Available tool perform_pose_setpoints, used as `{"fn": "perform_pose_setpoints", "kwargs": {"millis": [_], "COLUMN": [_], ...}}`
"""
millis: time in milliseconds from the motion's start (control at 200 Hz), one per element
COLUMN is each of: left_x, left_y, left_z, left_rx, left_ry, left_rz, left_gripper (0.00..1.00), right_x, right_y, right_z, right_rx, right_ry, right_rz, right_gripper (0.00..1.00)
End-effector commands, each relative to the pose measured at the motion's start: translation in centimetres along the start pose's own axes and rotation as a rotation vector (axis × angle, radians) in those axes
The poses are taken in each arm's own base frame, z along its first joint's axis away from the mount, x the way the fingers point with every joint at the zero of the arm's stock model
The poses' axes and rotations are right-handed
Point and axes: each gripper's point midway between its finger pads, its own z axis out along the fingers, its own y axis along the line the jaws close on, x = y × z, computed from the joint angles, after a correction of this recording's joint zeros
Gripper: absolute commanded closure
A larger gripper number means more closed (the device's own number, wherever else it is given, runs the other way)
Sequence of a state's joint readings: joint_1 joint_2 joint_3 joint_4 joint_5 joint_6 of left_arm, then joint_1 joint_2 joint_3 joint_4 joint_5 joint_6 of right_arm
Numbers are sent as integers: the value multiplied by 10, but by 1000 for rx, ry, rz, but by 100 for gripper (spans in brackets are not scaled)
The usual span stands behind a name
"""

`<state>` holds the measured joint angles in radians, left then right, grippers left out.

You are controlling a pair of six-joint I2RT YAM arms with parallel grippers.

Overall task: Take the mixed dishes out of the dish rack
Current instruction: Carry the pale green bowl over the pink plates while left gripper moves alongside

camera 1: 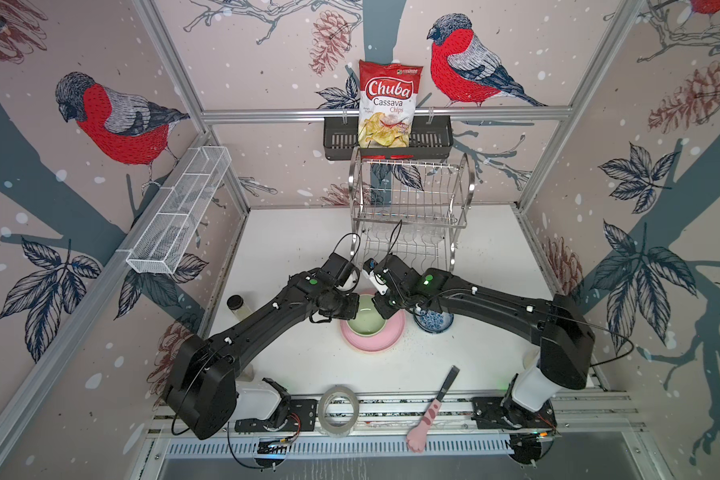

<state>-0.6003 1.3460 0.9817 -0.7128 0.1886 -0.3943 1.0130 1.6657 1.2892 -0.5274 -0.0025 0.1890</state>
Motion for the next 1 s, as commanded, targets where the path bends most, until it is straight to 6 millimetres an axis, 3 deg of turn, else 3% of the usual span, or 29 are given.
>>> {"fn": "perform_pose_setpoints", "kwargs": {"millis": [0,60,140,350,555,650,740,850,996], "left_x": [-13,-23,-24,-28,-33,-34,-36,-44,-60], "left_y": [-12,-18,-19,-13,-5,-7,-11,-14,-14], "left_z": [-2,-9,-10,-14,-20,-20,-21,-29,-56], "left_rx": [58,72,71,34,-12,-2,16,23,13], "left_ry": [-41,-70,-76,-103,-142,-146,-154,-195,-326], "left_rz": [24,30,31,31,32,32,34,40,21], "left_gripper": [100,100,100,100,100,75,62,54,46], "right_x": [1,2,4,8,7,8,11,17,32], "right_y": [7,9,13,22,19,9,-3,-19,-45], "right_z": [0,2,7,18,12,8,3,-7,-25], "right_rx": [-46,-59,-78,-121,-124,-103,-78,-48,22], "right_ry": [3,8,22,50,31,20,12,-1,-5], "right_rz": [15,17,16,13,34,65,101,148,205], "right_gripper": [88,78,76,100,100,100,100,100,100]}}
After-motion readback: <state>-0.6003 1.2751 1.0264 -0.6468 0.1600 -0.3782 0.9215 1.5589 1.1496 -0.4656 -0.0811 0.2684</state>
